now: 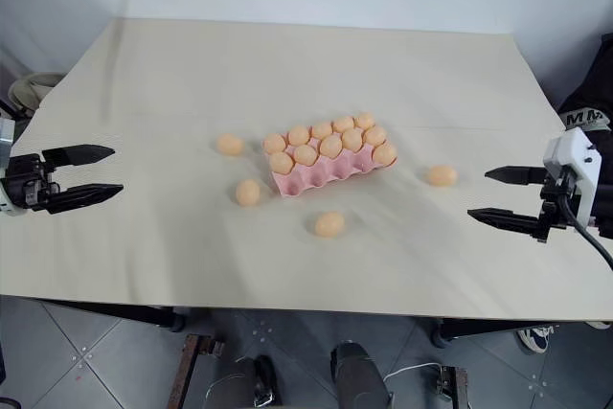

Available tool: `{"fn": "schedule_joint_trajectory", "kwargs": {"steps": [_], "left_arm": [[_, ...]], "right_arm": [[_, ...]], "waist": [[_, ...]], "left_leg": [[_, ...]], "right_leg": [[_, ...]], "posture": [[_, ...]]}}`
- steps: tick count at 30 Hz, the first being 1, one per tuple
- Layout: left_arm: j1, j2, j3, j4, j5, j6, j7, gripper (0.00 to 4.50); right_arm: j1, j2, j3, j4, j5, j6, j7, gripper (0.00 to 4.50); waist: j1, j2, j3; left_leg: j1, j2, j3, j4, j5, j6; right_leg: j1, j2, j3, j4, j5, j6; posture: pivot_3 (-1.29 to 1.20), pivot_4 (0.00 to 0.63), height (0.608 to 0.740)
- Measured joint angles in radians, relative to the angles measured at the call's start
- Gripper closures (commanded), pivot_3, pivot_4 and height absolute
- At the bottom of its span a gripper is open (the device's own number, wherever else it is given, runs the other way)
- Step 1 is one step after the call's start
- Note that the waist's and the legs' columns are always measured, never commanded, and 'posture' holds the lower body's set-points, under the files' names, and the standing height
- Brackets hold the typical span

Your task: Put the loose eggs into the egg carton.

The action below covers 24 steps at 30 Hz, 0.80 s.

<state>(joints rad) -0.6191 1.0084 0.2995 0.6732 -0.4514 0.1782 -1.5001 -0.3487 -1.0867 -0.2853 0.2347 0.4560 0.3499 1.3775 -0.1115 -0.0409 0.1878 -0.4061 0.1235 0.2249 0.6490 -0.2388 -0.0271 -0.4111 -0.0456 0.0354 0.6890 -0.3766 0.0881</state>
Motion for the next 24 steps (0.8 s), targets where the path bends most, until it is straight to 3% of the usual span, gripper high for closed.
{"fn": "schedule_joint_trajectory", "kwargs": {"steps": [5,11,24], "left_arm": [[-0.008,-0.017,0.000,0.012,0.006,-0.067,0.026,0.02],[-0.012,-0.016,-0.034,0.010,0.015,-0.011,0.017,0.02],[-0.043,-0.036,-0.023,0.055,-0.019,-0.034,-0.002,0.02]], "right_arm": [[0.000,0.005,0.000,-0.007,0.008,0.000,-0.012,0.00],[0.014,0.011,-0.001,-0.050,0.021,0.032,-0.051,0.00],[0.086,0.043,-0.055,-0.312,0.097,0.232,-0.260,0.00]], "waist": [[-0.001,0.000,0.000],[0.000,0.000,0.000],[0.002,0.000,0.000]], "left_leg": [[0.000,0.000,0.000,0.000,0.000,0.000],[0.000,0.000,0.000,0.000,0.000,0.000],[0.000,0.000,-0.001,0.000,0.000,0.000]], "right_leg": [[0.000,0.000,0.000,0.000,0.000,0.000],[0.000,0.000,0.000,0.000,0.000,0.000],[0.000,0.000,0.000,0.000,0.000,0.000]], "posture": [[0.00,0.150,0.740],[0.00,0.150,0.740],[0.00,0.150,0.740]]}}
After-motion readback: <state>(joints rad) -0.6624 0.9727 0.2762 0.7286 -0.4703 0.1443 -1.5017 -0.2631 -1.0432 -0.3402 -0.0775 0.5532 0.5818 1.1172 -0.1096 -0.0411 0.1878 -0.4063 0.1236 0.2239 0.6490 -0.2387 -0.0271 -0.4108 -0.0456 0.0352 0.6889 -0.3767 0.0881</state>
